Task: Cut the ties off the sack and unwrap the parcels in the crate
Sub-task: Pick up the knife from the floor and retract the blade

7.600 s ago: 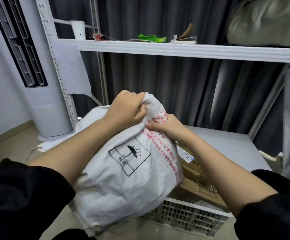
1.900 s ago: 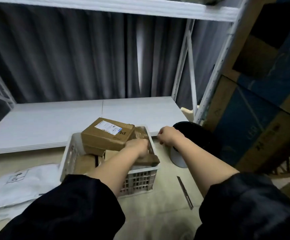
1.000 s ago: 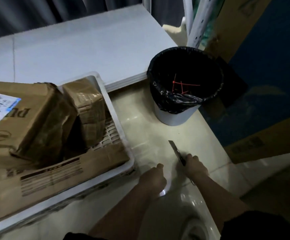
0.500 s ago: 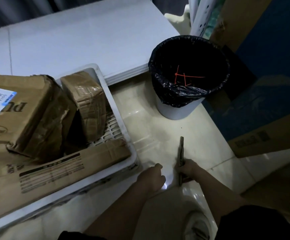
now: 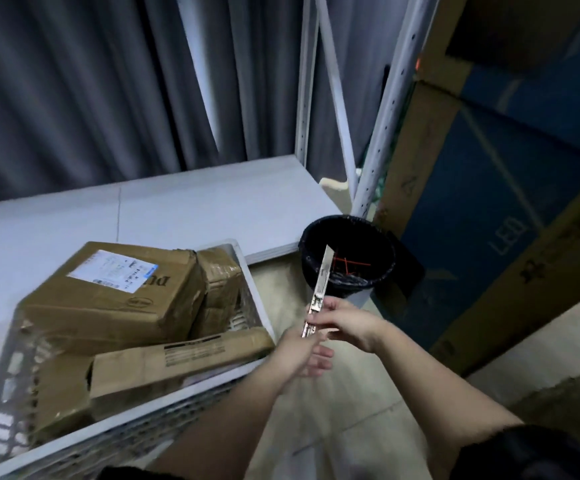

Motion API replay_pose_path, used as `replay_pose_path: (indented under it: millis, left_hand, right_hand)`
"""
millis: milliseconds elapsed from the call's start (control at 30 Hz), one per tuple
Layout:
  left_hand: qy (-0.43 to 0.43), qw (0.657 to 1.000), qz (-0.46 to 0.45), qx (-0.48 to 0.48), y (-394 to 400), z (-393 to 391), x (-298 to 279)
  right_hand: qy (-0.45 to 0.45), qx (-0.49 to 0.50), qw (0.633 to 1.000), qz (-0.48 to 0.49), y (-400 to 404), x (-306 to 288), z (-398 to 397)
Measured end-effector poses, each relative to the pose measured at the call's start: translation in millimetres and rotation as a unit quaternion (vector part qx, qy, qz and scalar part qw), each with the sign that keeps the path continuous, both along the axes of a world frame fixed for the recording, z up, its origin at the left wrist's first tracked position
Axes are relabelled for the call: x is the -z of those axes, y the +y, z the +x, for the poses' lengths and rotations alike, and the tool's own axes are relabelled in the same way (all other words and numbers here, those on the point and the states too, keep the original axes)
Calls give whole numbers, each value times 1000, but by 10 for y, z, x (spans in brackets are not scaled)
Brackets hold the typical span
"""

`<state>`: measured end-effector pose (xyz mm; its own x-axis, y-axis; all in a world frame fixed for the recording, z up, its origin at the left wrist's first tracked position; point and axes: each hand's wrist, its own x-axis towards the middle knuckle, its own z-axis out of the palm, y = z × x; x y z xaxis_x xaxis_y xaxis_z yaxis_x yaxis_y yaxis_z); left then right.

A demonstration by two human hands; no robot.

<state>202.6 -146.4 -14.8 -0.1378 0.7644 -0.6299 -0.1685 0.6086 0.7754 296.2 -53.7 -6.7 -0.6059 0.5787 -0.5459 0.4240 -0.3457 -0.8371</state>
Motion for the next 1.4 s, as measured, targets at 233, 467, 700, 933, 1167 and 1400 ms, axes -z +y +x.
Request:
replay_pose_path:
  millis: [233, 467, 700, 933, 1167, 1400]
  left_hand:
    - [44, 997, 46, -35, -573, -226, -798]
    - [177, 972, 137, -71, -977, -588, -1196]
    - [274, 922, 244, -128, -1113, -1025, -1240]
    - [246, 881, 342, -214, -1242, -1140, -1165]
    - [256, 881, 331, -221, -1267, -1242, -1197]
    - [172, 908, 271, -268, -1257, -1238, -1201]
  right_hand:
    - [96, 31, 995, 15, -592, -801, -322]
    - [190, 82, 977, 48, -1025, -1168, -715]
    - [278, 99, 954, 46, -1241, -1337, -1201]
    - [322, 129, 934, 83, -1445, -1450, -1553]
    - [333, 120, 934, 51, -1448, -1487, -1679]
    - [351, 56, 935, -18, -1569, -1426, -1718]
